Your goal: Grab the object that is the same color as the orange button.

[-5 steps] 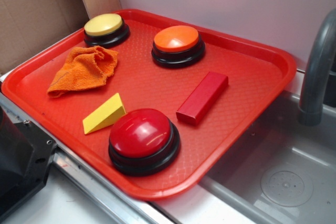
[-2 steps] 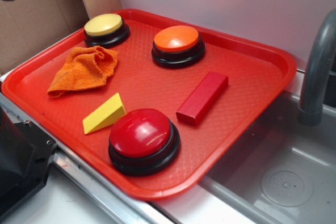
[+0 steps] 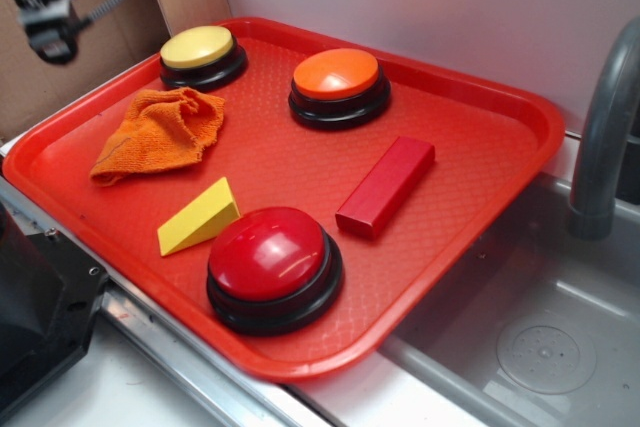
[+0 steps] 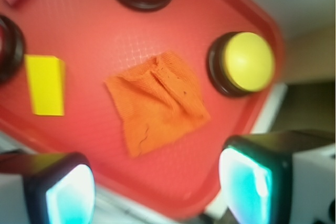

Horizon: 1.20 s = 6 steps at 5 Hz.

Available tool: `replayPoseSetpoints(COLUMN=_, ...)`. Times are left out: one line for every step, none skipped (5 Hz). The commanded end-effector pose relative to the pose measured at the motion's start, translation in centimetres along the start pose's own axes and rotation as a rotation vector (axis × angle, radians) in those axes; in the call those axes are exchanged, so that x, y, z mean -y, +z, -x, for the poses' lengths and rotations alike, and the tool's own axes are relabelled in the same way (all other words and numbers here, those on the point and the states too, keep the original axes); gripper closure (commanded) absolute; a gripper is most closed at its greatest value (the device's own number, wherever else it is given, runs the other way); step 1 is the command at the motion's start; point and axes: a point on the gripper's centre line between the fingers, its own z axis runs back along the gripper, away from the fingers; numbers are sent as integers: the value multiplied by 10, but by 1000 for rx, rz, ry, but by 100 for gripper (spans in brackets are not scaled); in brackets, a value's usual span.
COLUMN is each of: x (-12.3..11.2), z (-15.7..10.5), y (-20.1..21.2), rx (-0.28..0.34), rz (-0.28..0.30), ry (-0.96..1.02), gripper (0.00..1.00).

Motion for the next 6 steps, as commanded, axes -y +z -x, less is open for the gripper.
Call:
replayPoseSetpoints(x=-22, z=-26, y=-47, rx=-62, rz=-57, ry=-64, gripper=0)
replayPoseSetpoints(x=-32, z=-30, y=-69, rx=-109, rz=-73, ry=-86, gripper=0)
replayPoseSetpoints(x=-39, z=-32, y=-90, rx=-126, rz=-18, ry=-75, gripper=0)
replayPoseSetpoints(x=-37, z=-28, y=-107, rx=-158, rz=91, ry=-56, gripper=10)
replayPoseSetpoints(x=-36, z=-25, y=-107, rx=-151, rz=174, ry=-30, gripper=100)
replayPoseSetpoints(x=-39, z=-25, y=-97, rx=-145, rz=165, ry=6, gripper=100)
